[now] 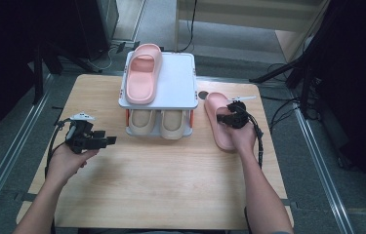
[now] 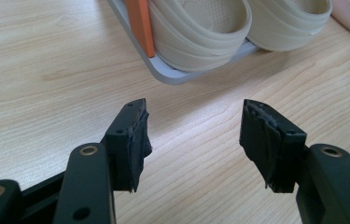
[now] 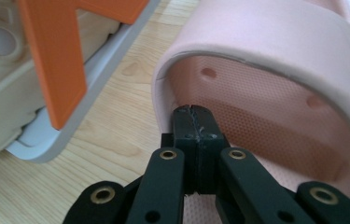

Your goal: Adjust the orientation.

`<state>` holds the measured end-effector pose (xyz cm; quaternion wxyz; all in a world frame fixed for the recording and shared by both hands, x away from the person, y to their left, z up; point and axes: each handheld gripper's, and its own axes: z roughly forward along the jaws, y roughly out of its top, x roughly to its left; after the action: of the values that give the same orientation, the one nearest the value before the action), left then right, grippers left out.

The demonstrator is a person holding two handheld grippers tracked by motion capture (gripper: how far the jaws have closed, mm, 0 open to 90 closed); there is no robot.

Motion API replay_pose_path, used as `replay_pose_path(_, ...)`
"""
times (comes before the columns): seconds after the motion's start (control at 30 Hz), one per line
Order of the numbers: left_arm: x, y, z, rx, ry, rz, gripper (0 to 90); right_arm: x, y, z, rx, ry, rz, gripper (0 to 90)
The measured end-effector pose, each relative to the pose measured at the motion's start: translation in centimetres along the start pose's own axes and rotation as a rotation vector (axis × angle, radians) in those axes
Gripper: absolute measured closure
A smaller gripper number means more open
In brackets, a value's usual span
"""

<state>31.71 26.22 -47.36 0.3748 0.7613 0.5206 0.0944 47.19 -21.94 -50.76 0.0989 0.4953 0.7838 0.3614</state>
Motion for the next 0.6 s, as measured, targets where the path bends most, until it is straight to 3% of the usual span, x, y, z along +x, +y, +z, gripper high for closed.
replay_pose_path(0.17, 0.1, 0.0, 0.1, 0.001, -0.002, -0.002, 41.8, 0.7, 0.2, 0.5, -0.006, 0.007, 0.007, 90.0)
replay_pose_path(0.3, 0.2, 0.0, 0.0, 0.002, -0.003, -0.008, 41.9, 1.1, 0.3, 0.9, -0.011, 0.044, 0.035, 90.0)
replay_pose_path(0.37, 0.2, 0.0, -0.1, 0.001, -0.005, -0.006, 41.8, 1.3, 0.4, 0.9, -0.006, 0.023, 0.015, 89.4)
replay_pose_path(0.53, 0.5, 0.1, -0.1, -0.003, -0.005, -0.012, 41.8, 1.4, 0.4, -0.1, -0.02, 0.021, 0.009, 87.2)
replay_pose_path(0.6, 0.6, 0.2, 0.0, -0.002, -0.007, -0.011, 41.8, 1.5, 0.4, -1.1, -0.048, 0.027, 0.005, 86.1)
